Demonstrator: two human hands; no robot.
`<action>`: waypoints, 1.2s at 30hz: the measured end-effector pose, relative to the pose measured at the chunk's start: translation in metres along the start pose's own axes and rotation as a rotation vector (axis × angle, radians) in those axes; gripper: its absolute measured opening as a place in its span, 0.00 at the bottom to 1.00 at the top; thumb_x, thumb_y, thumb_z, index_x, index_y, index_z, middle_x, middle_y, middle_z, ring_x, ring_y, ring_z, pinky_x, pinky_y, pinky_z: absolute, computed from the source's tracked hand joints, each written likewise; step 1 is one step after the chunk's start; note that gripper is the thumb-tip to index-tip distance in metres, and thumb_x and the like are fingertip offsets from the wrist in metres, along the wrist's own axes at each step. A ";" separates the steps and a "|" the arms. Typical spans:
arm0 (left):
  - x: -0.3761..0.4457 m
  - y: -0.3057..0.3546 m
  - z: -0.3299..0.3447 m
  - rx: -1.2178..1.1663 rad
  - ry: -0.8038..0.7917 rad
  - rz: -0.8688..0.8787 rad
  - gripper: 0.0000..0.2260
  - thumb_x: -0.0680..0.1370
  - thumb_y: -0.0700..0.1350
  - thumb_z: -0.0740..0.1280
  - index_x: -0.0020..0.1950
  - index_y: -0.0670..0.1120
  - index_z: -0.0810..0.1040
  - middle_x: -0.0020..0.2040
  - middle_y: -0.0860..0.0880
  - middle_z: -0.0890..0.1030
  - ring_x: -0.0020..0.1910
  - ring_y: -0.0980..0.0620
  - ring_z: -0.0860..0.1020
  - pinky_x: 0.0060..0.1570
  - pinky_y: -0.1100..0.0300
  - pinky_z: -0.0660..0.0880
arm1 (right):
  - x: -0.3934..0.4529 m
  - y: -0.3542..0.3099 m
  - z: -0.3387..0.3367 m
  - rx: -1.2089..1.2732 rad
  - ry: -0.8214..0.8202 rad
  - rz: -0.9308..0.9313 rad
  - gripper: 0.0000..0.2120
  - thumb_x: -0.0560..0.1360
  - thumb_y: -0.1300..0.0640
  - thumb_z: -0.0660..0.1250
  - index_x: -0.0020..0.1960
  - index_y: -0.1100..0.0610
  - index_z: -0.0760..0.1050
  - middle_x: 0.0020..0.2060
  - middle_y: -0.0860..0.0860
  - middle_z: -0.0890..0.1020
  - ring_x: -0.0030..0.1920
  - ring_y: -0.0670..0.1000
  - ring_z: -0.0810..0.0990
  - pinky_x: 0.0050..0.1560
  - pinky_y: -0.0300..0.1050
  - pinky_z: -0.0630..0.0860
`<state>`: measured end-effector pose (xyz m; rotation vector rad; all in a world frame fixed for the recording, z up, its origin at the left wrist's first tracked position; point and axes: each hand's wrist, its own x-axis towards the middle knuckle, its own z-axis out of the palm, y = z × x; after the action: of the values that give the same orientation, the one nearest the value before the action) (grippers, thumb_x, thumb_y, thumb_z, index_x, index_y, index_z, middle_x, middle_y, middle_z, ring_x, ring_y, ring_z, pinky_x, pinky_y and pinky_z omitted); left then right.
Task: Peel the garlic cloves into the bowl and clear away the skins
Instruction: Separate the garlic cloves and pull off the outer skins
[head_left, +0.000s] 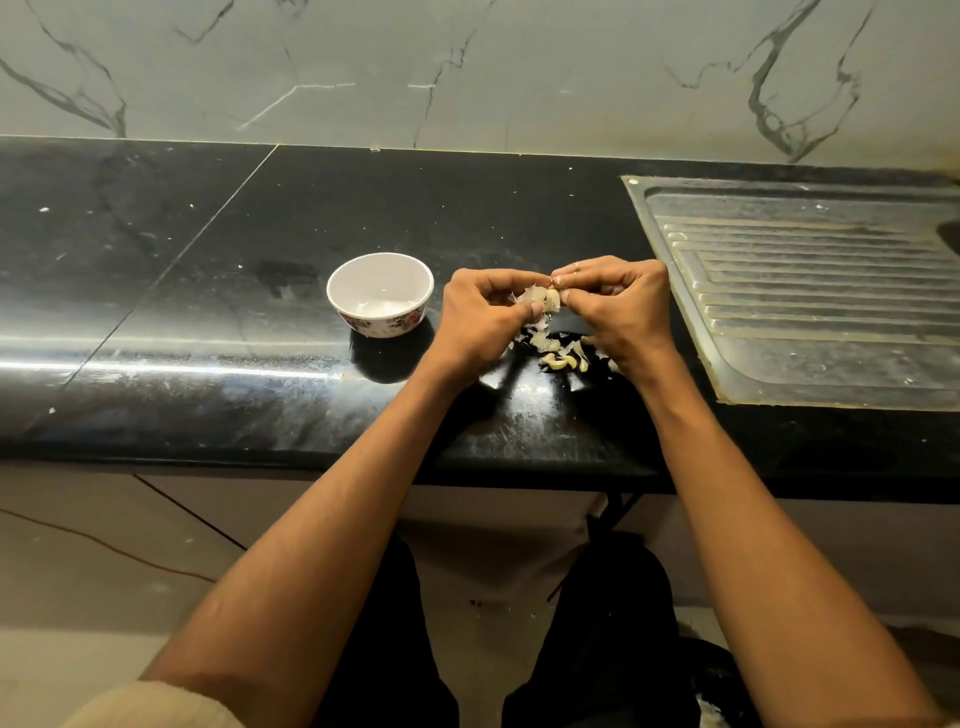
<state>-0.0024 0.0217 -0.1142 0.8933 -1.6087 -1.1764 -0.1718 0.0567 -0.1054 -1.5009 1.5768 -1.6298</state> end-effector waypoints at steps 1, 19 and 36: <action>0.000 0.000 0.000 0.000 -0.001 -0.001 0.11 0.73 0.35 0.74 0.54 0.43 0.87 0.45 0.41 0.87 0.44 0.36 0.84 0.55 0.38 0.81 | 0.000 0.000 0.000 0.001 -0.002 0.000 0.06 0.67 0.66 0.76 0.43 0.57 0.87 0.43 0.53 0.88 0.44 0.52 0.88 0.49 0.55 0.86; 0.001 0.001 0.001 0.041 0.046 -0.018 0.09 0.74 0.35 0.75 0.52 0.43 0.87 0.44 0.47 0.87 0.46 0.43 0.86 0.52 0.49 0.84 | -0.002 -0.004 0.002 0.004 -0.057 0.102 0.08 0.72 0.63 0.73 0.43 0.53 0.87 0.34 0.54 0.87 0.33 0.50 0.85 0.34 0.43 0.78; 0.000 -0.001 0.000 0.015 0.032 0.014 0.14 0.69 0.31 0.78 0.51 0.43 0.88 0.48 0.47 0.87 0.49 0.48 0.86 0.56 0.45 0.83 | -0.004 -0.012 -0.002 0.303 -0.080 0.326 0.05 0.71 0.72 0.75 0.46 0.67 0.85 0.38 0.60 0.86 0.36 0.54 0.86 0.35 0.41 0.82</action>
<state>-0.0020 0.0216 -0.1149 0.9045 -1.5975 -1.1369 -0.1676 0.0643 -0.0964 -1.0769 1.3734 -1.5181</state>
